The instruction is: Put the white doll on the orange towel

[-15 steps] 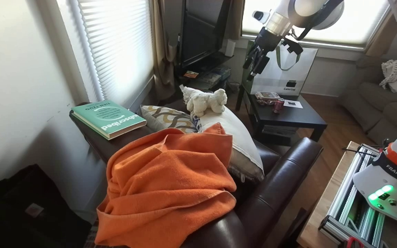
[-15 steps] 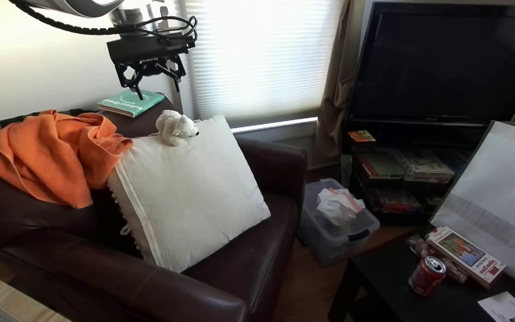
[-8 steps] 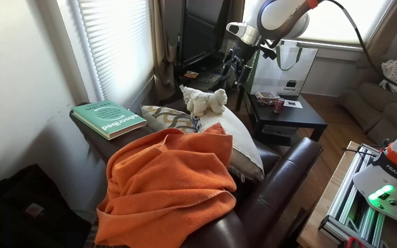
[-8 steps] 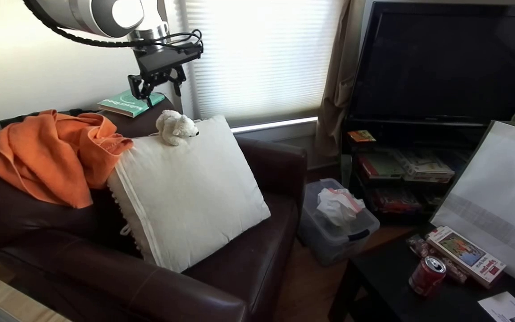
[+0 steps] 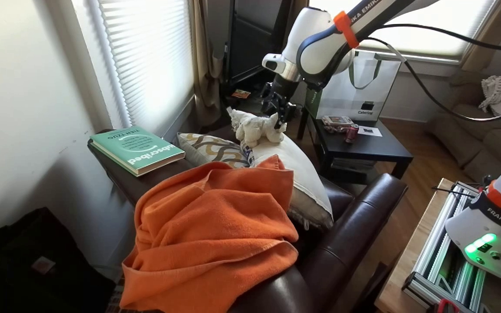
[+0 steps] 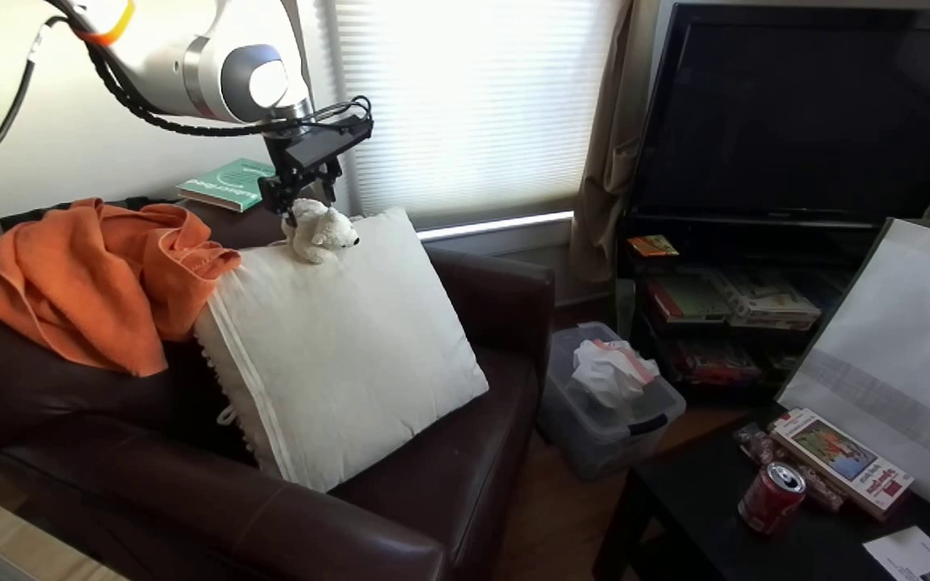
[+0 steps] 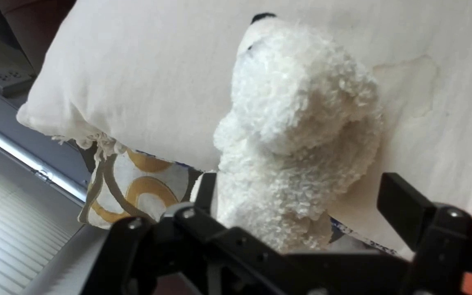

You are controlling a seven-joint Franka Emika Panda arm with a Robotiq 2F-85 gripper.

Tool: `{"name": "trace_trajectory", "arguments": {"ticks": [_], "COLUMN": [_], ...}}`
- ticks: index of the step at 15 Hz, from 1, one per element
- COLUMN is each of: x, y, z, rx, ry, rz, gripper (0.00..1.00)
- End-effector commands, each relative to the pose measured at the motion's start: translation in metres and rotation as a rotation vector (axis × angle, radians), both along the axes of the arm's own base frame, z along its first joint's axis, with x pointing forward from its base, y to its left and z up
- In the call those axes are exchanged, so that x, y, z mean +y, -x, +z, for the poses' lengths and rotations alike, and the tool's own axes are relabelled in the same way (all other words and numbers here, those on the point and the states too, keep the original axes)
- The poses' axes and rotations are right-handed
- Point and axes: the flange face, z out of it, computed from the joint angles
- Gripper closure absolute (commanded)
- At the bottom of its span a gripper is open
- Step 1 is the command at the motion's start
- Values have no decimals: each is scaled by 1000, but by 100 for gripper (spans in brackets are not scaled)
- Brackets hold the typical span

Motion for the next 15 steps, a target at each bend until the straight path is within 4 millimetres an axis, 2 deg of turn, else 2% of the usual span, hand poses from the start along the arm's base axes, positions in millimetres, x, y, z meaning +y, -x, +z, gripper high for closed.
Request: {"name": "trace_trajectory", "arguments": {"ticks": [1, 2, 4, 9, 11, 13, 15], "x": [5, 5, 5, 10, 10, 9, 9], "y": [-17, -19, -24, -26, -23, -18, -8], "z": [-22, -27, -33, -31, -25, -10, 16], "rx": [-13, -7, 2, 9, 14, 29, 44], "ry": [40, 55, 72, 78, 78, 81, 63], "rz": [-11, -17, -30, -38, -36, -33, -9], "gripper": [5, 26, 30, 70, 85, 99, 99]}}
